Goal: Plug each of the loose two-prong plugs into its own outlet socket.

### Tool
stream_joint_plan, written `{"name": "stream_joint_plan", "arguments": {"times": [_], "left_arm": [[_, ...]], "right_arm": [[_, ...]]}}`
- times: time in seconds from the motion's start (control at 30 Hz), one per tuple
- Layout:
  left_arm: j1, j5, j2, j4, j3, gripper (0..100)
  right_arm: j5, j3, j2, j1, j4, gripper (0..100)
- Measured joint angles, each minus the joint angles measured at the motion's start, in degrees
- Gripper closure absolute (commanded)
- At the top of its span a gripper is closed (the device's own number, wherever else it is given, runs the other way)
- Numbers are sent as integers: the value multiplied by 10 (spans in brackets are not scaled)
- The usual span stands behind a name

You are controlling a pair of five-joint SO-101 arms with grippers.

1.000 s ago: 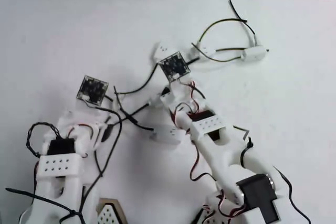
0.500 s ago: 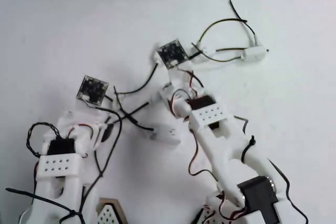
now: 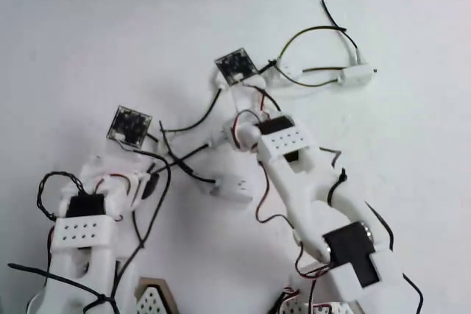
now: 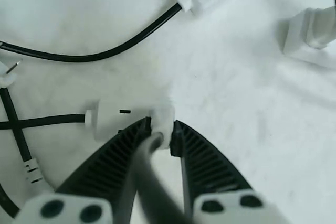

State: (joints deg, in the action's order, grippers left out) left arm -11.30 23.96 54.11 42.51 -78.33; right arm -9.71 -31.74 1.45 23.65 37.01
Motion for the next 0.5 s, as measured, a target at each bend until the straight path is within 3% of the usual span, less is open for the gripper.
{"name": "stream_joint_plan", "arguments": {"times": [0.23, 0.5], "left_arm": [[0, 0, 0, 0, 0, 710], [0, 0, 0, 0, 0, 710]], "right_arm": [[0, 65, -14, 1, 94, 981], [0, 77, -56, 0, 98, 981]]}}
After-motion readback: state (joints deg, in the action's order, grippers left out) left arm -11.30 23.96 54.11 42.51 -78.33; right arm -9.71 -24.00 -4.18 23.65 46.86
